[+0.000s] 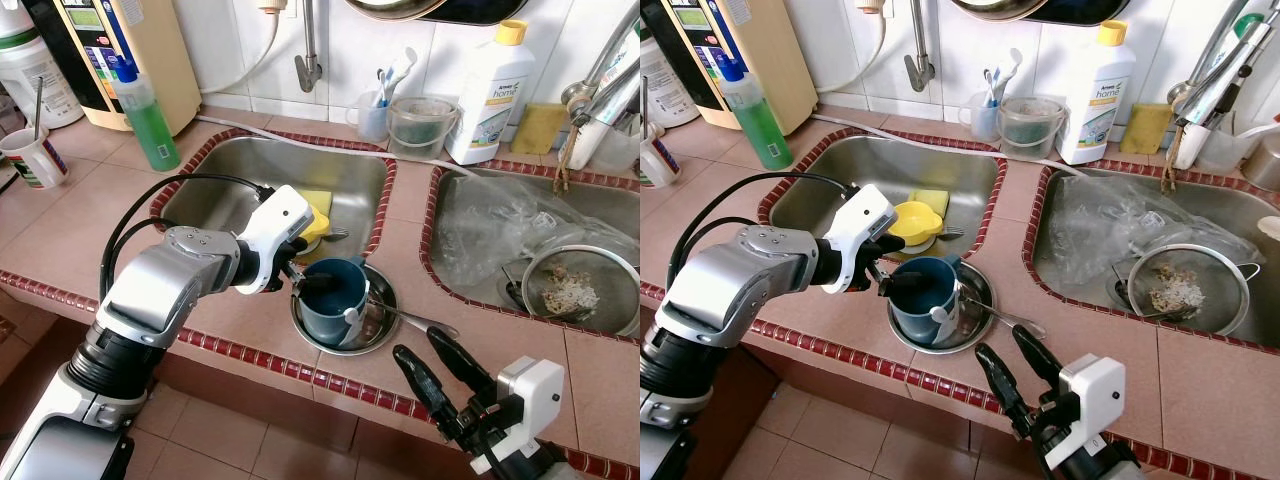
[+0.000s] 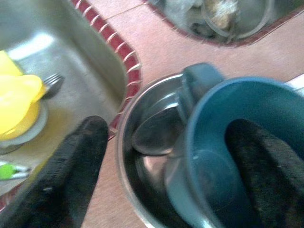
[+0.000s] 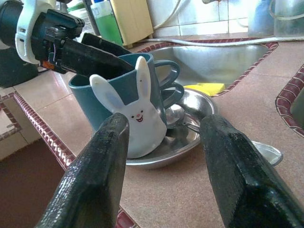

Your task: Kitchen organization

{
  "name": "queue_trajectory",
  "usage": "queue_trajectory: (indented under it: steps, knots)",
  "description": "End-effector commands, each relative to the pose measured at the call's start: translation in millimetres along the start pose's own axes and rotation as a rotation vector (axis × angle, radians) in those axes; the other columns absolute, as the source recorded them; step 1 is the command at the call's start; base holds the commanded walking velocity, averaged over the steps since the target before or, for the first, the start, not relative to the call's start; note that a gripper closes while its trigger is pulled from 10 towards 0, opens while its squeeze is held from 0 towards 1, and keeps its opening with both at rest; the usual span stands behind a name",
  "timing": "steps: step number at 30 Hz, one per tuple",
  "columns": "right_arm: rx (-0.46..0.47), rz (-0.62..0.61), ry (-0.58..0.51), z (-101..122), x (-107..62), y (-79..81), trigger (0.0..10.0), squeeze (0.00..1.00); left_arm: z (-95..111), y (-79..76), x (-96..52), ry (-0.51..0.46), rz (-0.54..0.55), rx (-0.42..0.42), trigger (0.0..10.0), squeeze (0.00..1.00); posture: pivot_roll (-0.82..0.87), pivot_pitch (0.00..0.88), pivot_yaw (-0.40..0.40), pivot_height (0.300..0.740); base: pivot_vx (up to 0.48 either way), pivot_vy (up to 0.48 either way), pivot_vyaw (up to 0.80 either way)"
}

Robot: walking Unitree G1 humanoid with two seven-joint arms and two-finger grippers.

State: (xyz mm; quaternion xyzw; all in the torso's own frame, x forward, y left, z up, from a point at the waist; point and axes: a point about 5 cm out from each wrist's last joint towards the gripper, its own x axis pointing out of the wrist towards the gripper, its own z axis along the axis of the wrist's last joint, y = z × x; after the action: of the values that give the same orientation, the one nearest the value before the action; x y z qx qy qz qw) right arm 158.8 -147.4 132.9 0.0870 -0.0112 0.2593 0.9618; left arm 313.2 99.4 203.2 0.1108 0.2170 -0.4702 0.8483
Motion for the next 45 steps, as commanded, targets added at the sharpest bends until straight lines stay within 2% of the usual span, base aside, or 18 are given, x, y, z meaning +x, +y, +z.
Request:
queue_trajectory:
  steps: [1, 12, 45]
  knots:
    - [-0.006, 0.009, -0.010, 4.2, 0.9, 3.0, 10.0, 0.00, 0.4, 1.0, -4.7, -0.010, -0.005, -0.014, 0.0, 0.00, -0.19, 0.109, 0.084, 0.740, 0.000, 0.000, 0.00]
    - [-0.003, 0.006, -0.010, 3.6, 2.3, 4.6, 10.0, 0.00, -5.5, 0.4, -7.7, 0.021, -0.025, 0.040, 0.0, 0.00, -0.19, 0.114, 0.086, 0.740, 0.000, 0.000, 0.00]
    - [0.002, 0.025, -0.013, 1.9, 2.8, 6.1, 10.0, 0.00, -3.6, 1.9, -10.3, 0.002, -0.038, 0.062, 0.0, 0.00, -0.19, 0.102, 0.084, 0.740, 0.000, 0.000, 0.00]
